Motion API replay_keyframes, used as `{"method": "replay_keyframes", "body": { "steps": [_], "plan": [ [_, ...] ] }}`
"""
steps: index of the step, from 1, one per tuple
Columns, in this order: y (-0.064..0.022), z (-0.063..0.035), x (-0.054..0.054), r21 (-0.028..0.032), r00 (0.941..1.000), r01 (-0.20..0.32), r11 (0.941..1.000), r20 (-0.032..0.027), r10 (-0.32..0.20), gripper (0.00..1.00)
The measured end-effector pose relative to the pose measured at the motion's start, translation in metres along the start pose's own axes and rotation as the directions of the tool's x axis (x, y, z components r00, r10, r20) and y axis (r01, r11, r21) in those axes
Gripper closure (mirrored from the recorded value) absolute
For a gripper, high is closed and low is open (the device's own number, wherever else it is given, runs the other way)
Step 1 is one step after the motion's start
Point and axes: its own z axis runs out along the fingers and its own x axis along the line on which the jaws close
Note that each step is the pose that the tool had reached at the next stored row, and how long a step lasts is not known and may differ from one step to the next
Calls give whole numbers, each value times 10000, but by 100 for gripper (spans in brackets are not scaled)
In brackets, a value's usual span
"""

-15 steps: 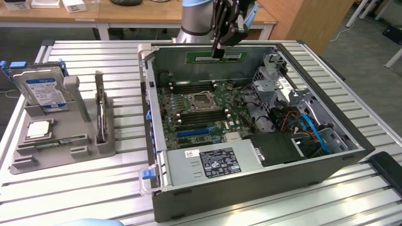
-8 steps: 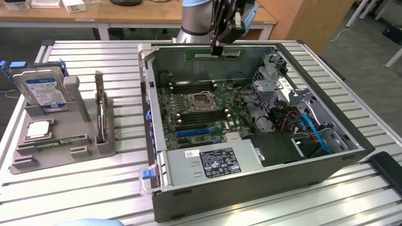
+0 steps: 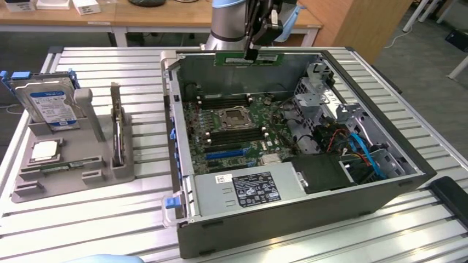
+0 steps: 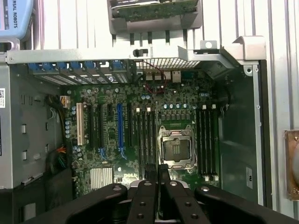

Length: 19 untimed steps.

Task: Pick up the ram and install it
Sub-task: 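Pick up the ram and move it above insertion slot, then insert the ram into the slot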

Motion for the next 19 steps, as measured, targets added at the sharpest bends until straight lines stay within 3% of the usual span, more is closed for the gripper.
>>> {"method": "replay_keyframes", "body": {
  "steps": [19],
  "plan": [
    [-3,25,-1,-1,10000,3,10000,-3,-3,87]
  ]
}}
